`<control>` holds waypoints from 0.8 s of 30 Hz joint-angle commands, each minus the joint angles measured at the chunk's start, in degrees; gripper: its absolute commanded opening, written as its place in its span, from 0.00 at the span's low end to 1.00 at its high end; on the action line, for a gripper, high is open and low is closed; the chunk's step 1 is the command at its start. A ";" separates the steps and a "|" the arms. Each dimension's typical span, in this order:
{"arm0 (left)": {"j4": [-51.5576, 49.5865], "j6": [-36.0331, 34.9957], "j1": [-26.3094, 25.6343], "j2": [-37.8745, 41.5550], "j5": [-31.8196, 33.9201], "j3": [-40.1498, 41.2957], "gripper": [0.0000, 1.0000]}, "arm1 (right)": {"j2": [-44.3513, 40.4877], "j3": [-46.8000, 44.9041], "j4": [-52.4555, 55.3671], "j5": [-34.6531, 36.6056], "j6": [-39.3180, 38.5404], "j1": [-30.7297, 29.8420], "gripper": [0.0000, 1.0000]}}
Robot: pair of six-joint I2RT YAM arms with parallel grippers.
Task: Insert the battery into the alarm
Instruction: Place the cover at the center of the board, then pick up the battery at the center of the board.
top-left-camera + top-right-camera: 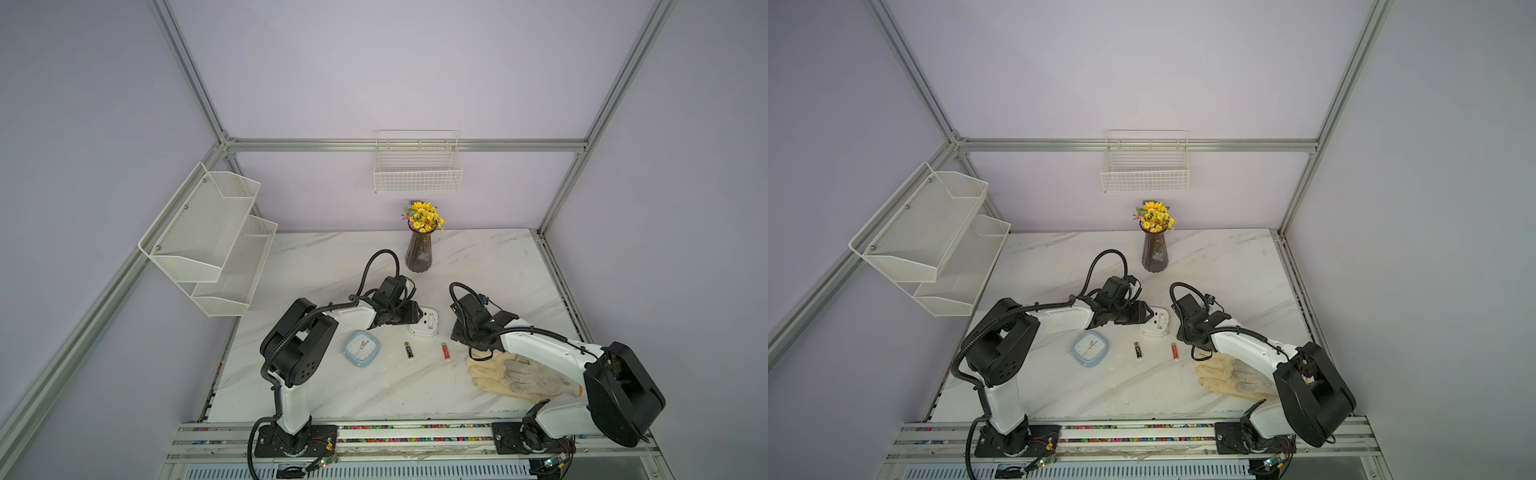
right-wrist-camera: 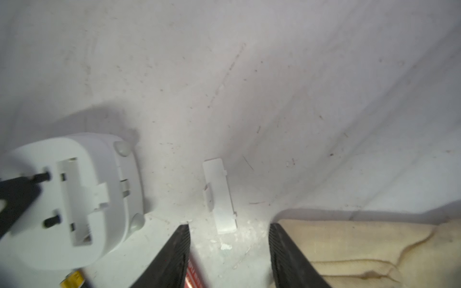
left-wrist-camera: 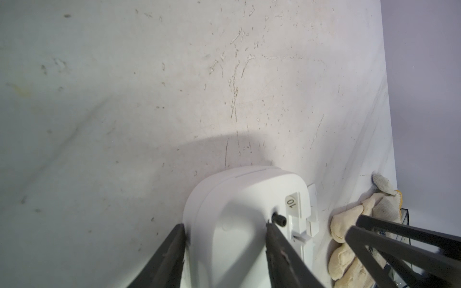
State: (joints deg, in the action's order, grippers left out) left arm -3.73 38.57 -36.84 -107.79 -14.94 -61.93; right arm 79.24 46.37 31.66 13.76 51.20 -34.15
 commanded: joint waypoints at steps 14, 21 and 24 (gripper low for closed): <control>-7.33 0.28 -0.61 -2.99 1.68 2.43 0.52 | 9.52 5.82 5.24 1.95 1.40 -15.01 0.40; -7.08 0.64 -0.66 -3.31 1.57 2.52 0.52 | 11.17 3.03 3.39 3.03 4.87 -15.59 0.36; -7.04 0.73 -0.66 -3.24 1.54 2.53 0.52 | 12.32 3.89 2.64 4.13 4.87 -15.58 0.34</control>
State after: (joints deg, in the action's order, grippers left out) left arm -3.46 39.42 -36.84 -107.87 -15.00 -61.93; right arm 90.61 49.80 35.05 15.55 53.74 -49.30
